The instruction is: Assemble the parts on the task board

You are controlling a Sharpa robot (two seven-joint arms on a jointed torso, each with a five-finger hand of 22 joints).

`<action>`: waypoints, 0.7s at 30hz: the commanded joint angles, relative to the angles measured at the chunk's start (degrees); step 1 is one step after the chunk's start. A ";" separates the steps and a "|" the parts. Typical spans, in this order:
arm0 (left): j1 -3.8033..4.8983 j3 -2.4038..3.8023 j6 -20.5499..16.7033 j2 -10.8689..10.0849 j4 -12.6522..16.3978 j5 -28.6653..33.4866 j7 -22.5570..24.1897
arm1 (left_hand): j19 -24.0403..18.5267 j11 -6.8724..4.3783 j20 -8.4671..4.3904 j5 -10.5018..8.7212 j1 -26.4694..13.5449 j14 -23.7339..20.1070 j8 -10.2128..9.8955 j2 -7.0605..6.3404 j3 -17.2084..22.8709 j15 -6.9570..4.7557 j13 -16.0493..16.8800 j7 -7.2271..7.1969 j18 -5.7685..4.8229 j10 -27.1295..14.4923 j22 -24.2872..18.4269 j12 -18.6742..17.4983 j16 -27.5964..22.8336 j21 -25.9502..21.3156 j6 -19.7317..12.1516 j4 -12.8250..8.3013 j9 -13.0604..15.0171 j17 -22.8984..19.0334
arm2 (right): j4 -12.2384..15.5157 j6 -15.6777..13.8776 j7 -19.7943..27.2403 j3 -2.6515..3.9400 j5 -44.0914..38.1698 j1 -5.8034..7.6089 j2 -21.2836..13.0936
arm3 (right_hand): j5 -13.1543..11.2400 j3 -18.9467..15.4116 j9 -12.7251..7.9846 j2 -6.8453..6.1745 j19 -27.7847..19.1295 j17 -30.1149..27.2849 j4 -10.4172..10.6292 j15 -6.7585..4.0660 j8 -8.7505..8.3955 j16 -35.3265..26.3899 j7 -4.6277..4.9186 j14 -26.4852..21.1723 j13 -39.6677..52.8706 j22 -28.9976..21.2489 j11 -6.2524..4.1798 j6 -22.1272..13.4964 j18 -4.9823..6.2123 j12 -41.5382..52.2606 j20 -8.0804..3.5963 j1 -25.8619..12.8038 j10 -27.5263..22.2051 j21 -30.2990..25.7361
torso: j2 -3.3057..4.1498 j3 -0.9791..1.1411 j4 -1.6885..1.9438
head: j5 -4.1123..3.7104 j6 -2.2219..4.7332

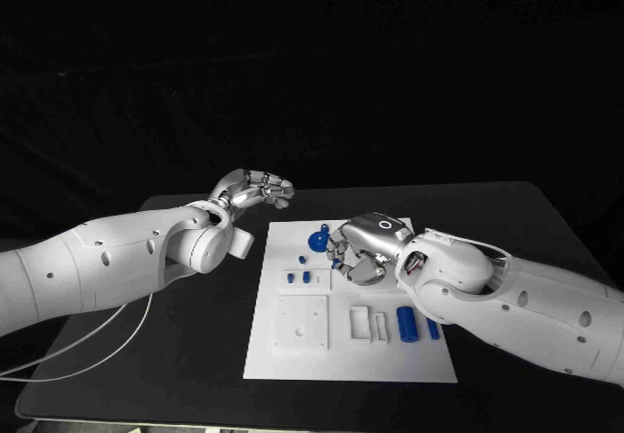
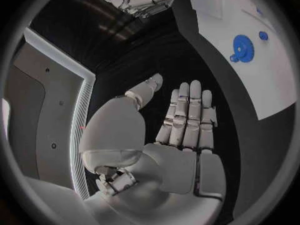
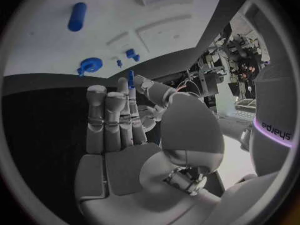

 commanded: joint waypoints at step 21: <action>0.20 0.06 -1.13 1.23 -0.48 0.86 0.57 | 0.38 -0.24 -0.11 0.17 -0.15 0.66 0.39 0.30 -0.18 -0.02 -0.09 -0.05 1.00 -0.29 0.08 0.05 -0.50 -0.34 -0.33 0.30 -0.09 0.23 | -1.16 1.92 0.87 -4.05 -5.52 -2.67 4.21 | 0.29 -0.20 0.20 0.54 -0.18 -0.07 -0.36 -0.23 0.05 0.36 0.12 -0.03 0.39 1.11 0.14 0.04 3.49 -0.43 -0.35 0.25 0.23 0.39 | -0.03 0.02 -0.02 | 5.18 -2.91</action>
